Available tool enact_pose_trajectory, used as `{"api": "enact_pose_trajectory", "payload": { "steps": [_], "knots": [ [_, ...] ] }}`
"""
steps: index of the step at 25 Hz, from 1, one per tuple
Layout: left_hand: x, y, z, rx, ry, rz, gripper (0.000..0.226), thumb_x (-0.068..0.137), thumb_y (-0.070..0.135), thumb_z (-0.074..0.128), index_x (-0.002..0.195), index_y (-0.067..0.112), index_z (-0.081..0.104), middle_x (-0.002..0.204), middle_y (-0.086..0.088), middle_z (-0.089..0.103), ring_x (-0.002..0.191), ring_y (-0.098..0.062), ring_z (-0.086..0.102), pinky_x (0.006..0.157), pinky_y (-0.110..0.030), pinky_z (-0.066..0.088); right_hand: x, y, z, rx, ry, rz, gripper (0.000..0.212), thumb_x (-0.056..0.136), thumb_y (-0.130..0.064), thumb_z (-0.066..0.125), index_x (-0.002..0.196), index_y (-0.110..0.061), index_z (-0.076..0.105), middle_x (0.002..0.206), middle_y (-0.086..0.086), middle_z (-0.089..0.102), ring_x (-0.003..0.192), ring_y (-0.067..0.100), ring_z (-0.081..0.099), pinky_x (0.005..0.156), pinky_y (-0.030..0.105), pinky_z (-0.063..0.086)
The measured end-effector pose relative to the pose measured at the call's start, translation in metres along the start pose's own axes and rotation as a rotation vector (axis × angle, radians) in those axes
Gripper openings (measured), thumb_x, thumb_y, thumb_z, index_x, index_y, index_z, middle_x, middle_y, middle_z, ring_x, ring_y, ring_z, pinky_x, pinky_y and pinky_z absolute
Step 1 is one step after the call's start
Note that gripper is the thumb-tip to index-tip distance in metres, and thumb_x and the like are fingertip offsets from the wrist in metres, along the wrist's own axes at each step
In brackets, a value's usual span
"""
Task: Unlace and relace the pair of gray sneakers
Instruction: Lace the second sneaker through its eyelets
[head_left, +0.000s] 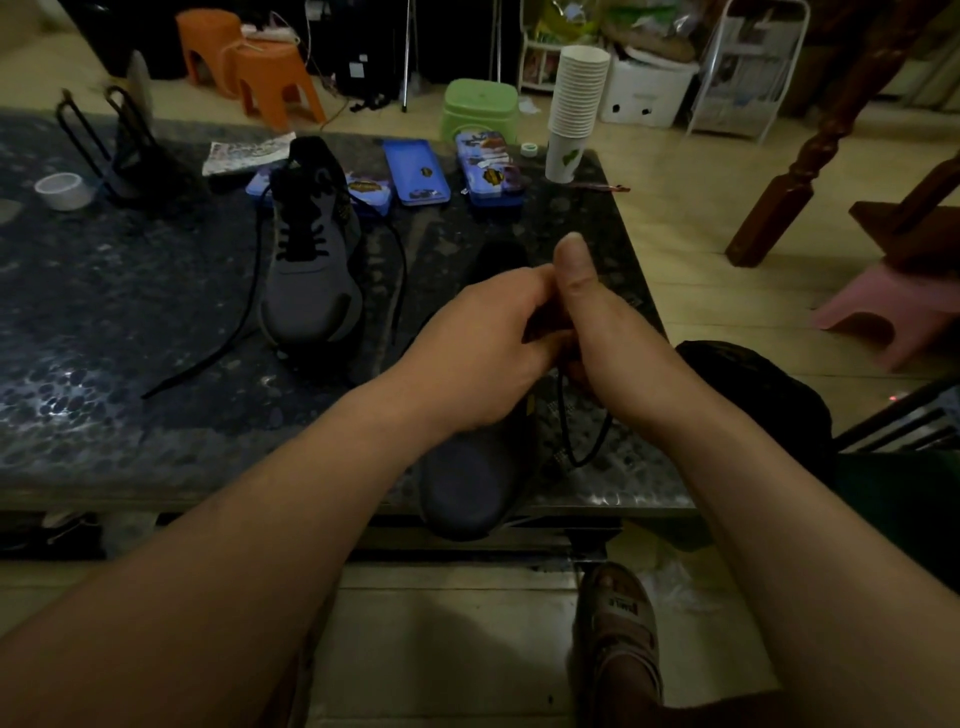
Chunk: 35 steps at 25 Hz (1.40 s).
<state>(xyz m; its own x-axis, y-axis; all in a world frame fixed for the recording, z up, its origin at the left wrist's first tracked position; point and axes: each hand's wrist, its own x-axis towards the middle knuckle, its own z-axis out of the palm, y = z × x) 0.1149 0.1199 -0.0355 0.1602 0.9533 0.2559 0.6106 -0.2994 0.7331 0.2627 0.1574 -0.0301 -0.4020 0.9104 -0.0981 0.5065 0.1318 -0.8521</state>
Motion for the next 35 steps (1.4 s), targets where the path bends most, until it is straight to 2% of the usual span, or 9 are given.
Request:
{"api": "enact_pose_trajectory", "payload": {
  "steps": [3,7,12,15,19,24,26,30,35],
  "knots": [
    [-0.002,-0.001,-0.003,0.101,-0.097,-0.025,0.020,0.098,0.026,0.062,0.115,0.034,0.058,0.102,0.012,0.069,0.091,-0.007,0.066,0.082,-0.040,0.057,-0.005,-0.001,0.001,-0.068,-0.006,-0.022,0.086,0.086,-0.091,0.013,0.136,-0.037,0.058,0.124,-0.012,0.066,0.114,0.004,0.062,0.104,0.037,0.047],
    [-0.003,-0.003,-0.001,0.178,-0.181,-0.060,0.018,0.102,0.026,0.052,0.118,0.027,0.060,0.101,0.004,0.070,0.087,-0.017,0.066,0.079,-0.044,0.057,-0.011,-0.003,0.002,-0.116,0.020,-0.048,0.073,0.092,-0.083,0.018,0.125,-0.034,0.060,0.106,-0.015,0.066,0.096,-0.002,0.061,0.080,0.028,0.045],
    [-0.007,-0.010,-0.012,0.165,0.061,-0.092,0.023,0.107,0.037,0.049,0.089,0.022,0.052,0.079,0.003,0.061,0.072,-0.017,0.058,0.068,-0.047,0.050,-0.012,0.006,-0.016,0.039,-0.044,-0.037,0.031,0.105,-0.048,0.051,0.097,-0.023,0.067,0.072,-0.005,0.064,0.054,0.011,0.054,0.056,0.035,0.042],
    [-0.012,-0.015,-0.021,0.137,0.080,-0.108,0.024,0.105,0.038,0.053,0.087,0.023,0.054,0.078,0.002,0.061,0.072,-0.018,0.059,0.067,-0.050,0.051,-0.013,0.004,-0.015,-0.040,-0.072,-0.117,0.016,0.103,-0.029,0.063,0.094,-0.018,0.072,0.060,-0.015,0.062,0.048,0.001,0.053,0.051,0.019,0.040],
    [-0.018,-0.023,-0.025,0.076,0.065,-0.080,0.020,0.103,0.037,0.060,0.089,0.023,0.061,0.079,0.002,0.066,0.075,-0.013,0.062,0.070,-0.044,0.053,-0.003,0.002,-0.006,-0.131,0.007,-0.181,0.009,0.099,-0.027,0.069,0.097,-0.022,0.077,0.084,-0.006,0.075,0.076,0.005,0.070,0.069,0.028,0.056],
    [-0.004,-0.054,-0.039,0.036,0.294,-0.372,0.028,0.106,0.044,0.050,0.098,0.018,0.057,0.082,0.002,0.059,0.071,-0.010,0.051,0.064,-0.035,0.038,0.013,0.007,-0.017,0.336,0.353,0.067,0.021,0.102,-0.030,0.062,0.099,-0.013,0.074,0.064,-0.004,0.054,0.049,0.007,0.043,0.044,0.020,0.034],
    [-0.002,-0.058,-0.033,0.078,0.199,-0.422,0.032,0.103,0.050,0.054,0.099,0.018,0.056,0.083,0.004,0.058,0.073,-0.009,0.053,0.062,-0.031,0.037,0.015,0.008,-0.017,0.503,0.357,0.155,0.018,0.104,-0.025,0.058,0.102,-0.014,0.073,0.064,-0.002,0.051,0.047,0.007,0.038,0.042,0.021,0.028],
    [0.004,-0.051,-0.022,0.109,0.171,-0.447,0.042,0.093,0.059,0.065,0.097,0.018,0.056,0.084,0.003,0.061,0.076,-0.013,0.058,0.065,-0.035,0.045,0.022,0.002,0.002,0.681,0.246,0.190,0.015,0.105,-0.017,0.055,0.099,-0.015,0.069,0.078,-0.001,0.070,0.057,0.008,0.056,0.047,0.019,0.043],
    [0.012,-0.055,-0.028,0.010,0.225,-0.528,0.031,0.093,0.047,0.066,0.090,0.016,0.067,0.084,-0.005,0.071,0.081,-0.024,0.069,0.076,-0.046,0.058,0.028,-0.006,0.016,0.596,0.259,0.142,0.012,0.102,-0.017,0.062,0.103,-0.012,0.073,0.085,0.003,0.077,0.045,0.005,0.044,0.040,0.014,0.033]
  ]
}}
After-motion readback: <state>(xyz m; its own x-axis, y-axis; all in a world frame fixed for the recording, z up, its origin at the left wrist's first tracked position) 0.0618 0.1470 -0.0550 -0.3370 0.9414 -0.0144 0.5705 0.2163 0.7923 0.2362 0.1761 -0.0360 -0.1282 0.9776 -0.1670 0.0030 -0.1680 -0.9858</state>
